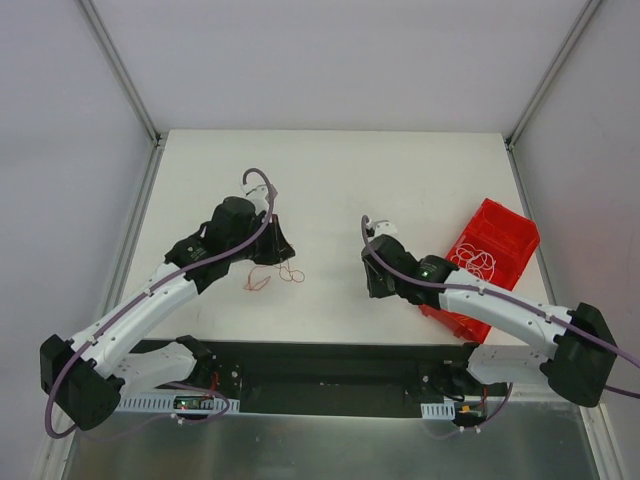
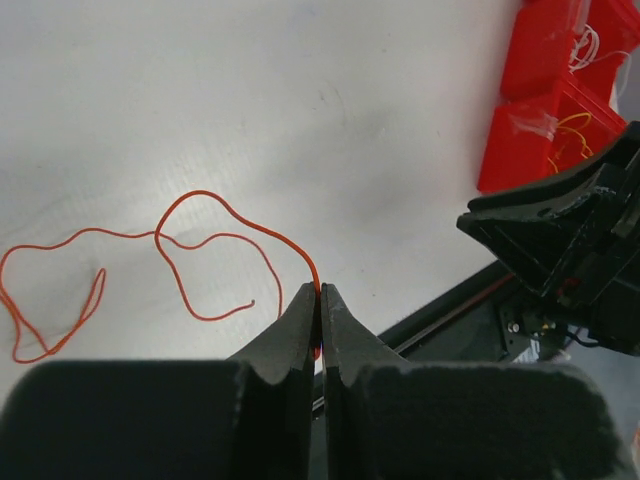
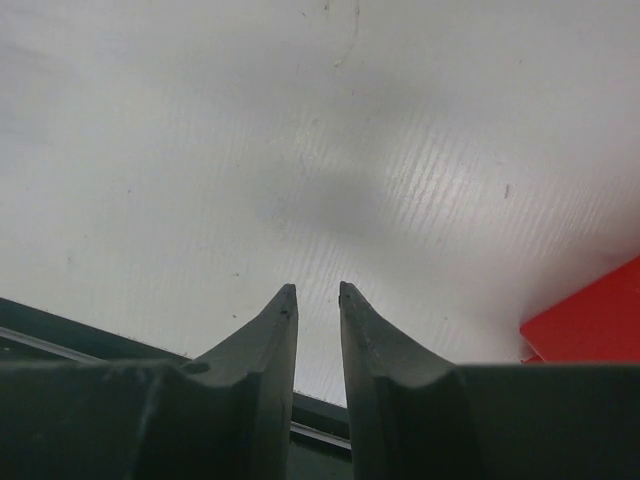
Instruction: Untangle the cables
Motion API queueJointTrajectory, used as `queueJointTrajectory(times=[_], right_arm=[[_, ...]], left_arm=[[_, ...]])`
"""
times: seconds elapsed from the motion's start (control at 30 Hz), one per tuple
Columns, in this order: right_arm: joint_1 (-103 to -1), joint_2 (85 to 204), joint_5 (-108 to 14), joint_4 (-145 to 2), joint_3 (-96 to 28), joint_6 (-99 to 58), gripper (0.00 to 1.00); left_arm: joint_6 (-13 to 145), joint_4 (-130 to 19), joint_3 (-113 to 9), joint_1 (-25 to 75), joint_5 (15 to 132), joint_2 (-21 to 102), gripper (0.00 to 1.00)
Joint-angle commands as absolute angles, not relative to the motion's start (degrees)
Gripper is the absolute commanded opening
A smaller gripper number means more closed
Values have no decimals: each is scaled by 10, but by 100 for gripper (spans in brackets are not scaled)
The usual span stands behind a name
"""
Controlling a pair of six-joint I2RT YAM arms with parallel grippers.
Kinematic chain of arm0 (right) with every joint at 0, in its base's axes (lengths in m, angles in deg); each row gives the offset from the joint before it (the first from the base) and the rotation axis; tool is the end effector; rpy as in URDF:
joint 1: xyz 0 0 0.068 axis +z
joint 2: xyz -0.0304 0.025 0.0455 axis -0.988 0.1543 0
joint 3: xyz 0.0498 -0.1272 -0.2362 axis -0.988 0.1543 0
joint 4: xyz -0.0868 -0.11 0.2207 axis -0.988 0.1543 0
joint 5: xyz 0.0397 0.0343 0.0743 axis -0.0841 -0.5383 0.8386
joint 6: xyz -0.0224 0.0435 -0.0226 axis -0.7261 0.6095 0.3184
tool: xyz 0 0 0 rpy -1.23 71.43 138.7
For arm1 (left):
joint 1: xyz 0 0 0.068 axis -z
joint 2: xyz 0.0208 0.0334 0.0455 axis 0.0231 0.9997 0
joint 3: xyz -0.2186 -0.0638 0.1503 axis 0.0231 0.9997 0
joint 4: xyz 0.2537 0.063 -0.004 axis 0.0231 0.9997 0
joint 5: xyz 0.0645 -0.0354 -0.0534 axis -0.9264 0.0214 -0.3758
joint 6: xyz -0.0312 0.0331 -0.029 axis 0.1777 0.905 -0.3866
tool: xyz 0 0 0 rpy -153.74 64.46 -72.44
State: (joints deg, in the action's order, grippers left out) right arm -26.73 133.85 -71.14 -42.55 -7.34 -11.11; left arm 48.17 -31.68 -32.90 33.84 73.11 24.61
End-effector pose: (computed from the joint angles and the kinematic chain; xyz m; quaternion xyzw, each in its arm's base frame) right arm 0.1538 0.1968 0.2451 -0.2580 0.8972 0.0782 0.3498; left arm 0.1868 -0.1375 0.3216 0.0755 0.8524 -0.3248 0.4028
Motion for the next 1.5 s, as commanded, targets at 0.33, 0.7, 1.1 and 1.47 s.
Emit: queueJointTrajectory(times=[0.33, 0.7, 1.1, 1.47], right_arm=[[-272, 1343, -603, -514, -55, -119, 44], [-272, 1507, -484, -563, -194, -125, 73], [-227, 1729, -517, -597, -357, 129, 89], [-173, 1856, -687, -411, -524, 120, 36]], left_arm=[[428, -441, -212, 330, 739, 216, 29], [523, -292, -301, 227, 694, 57, 84], [714, -299, -383, 227, 458, -26, 81], [731, -387, -260, 228, 490, -119, 78]])
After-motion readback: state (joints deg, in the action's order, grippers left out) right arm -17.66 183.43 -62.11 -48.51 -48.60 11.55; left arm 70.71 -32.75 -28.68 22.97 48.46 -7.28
